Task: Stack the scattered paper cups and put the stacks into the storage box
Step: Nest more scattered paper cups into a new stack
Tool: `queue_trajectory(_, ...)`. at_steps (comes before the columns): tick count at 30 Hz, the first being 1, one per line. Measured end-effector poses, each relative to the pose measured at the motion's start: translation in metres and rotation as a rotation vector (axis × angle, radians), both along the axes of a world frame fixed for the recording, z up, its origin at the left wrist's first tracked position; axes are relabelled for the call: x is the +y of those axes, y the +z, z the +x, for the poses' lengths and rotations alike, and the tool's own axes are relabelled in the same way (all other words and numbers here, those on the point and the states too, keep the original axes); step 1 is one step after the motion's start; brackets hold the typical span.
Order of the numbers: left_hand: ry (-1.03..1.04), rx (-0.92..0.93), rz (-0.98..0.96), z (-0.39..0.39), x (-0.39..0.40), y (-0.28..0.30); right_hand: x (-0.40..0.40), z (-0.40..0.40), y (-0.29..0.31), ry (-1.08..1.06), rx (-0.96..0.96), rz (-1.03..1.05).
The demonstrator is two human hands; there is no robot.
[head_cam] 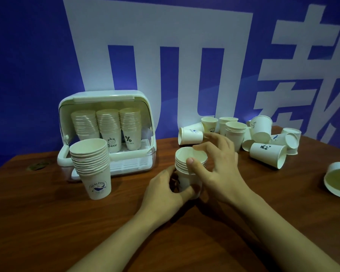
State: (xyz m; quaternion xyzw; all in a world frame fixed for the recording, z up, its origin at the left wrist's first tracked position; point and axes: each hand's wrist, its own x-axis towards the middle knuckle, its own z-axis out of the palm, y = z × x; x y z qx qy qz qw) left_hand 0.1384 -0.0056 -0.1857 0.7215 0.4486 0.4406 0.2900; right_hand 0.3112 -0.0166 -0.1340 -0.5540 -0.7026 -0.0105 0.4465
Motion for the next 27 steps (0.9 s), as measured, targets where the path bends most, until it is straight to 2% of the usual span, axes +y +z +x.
queue_trajectory(3, 0.004, -0.01, 0.009, 0.001, -0.002, 0.002, -0.003, -0.003, -0.002, 0.023, 0.029, -0.041)
queue_trajectory(6, 0.01, -0.001, 0.003, 0.0, -0.003, 0.003, -0.003, -0.002, -0.007, 0.152, 0.257, -0.186)
queue_trajectory(10, 0.016, 0.035, 0.016, -0.001, 0.0, 0.002, -0.004, 0.004, -0.003, 0.319, 0.496, -0.14)
queue_trajectory(12, 0.016, 0.046, 0.006, -0.001, 0.001, 0.0, -0.002, 0.022, 0.004, 0.12, 0.5, -0.003)
queue_trajectory(14, 0.016, 0.047, -0.011, -0.002, 0.001, 0.0, 0.009, 0.054, 0.003, -0.283, 0.441, 0.032)
queue_trajectory(16, 0.016, 0.044, -0.029, -0.003, 0.0, 0.001, 0.015, 0.082, 0.001, -0.613, 0.36, -0.176)
queue_trajectory(17, 0.015, 0.045, -0.033, -0.002, 0.0, 0.002, 0.017, 0.091, 0.0, -0.692, 0.35, -0.298)
queue_trajectory(19, 0.011, 0.05, -0.041, -0.002, 0.0, 0.003, 0.017, 0.101, -0.003, -0.74, 0.372, -0.45)
queue_trajectory(21, 0.015, 0.052, -0.041, -0.002, -0.001, 0.004, 0.019, 0.104, -0.007, -0.733, 0.416, -0.494)
queue_trajectory(23, 0.014, 0.048, -0.042, -0.002, -0.001, 0.004, 0.021, 0.104, -0.009, -0.717, 0.426, -0.457)
queue_trajectory(27, 0.014, 0.059, -0.047, -0.002, 0.0, 0.001, 0.018, 0.094, -0.01, -0.635, 0.35, -0.225)
